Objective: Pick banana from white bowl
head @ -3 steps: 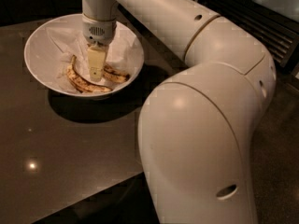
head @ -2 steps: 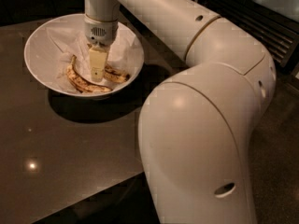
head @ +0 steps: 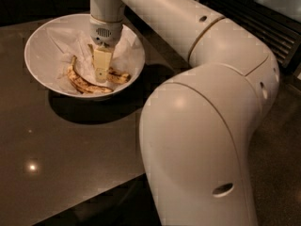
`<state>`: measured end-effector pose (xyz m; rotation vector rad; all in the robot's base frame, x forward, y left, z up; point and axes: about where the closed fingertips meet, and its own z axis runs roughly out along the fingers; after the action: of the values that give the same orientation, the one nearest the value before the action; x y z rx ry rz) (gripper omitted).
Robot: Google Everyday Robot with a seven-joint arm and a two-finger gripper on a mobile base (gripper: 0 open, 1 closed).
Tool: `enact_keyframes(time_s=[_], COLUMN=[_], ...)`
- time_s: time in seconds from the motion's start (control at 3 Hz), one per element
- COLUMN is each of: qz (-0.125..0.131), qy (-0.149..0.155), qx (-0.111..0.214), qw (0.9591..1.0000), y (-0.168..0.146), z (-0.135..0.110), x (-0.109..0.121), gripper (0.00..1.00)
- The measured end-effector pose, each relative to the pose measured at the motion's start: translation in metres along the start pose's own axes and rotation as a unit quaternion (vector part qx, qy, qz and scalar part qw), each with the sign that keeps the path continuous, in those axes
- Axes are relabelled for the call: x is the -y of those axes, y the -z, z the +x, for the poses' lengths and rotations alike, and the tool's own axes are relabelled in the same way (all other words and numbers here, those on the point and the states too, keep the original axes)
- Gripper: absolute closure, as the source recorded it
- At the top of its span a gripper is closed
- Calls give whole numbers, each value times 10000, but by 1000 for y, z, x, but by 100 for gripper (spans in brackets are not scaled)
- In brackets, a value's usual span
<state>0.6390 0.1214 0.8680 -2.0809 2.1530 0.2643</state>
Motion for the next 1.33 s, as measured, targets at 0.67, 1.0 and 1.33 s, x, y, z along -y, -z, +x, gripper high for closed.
enact_keyframes(time_s=[0.67, 1.0, 1.33], qz=[-8, 7, 27], qy=[20, 64, 86], qx=[-58, -129, -181], qw=[10000, 9999, 9998], y=[-4, -6, -7], z=[1, 0, -1], x=[0, -2, -3], gripper=[30, 31, 33])
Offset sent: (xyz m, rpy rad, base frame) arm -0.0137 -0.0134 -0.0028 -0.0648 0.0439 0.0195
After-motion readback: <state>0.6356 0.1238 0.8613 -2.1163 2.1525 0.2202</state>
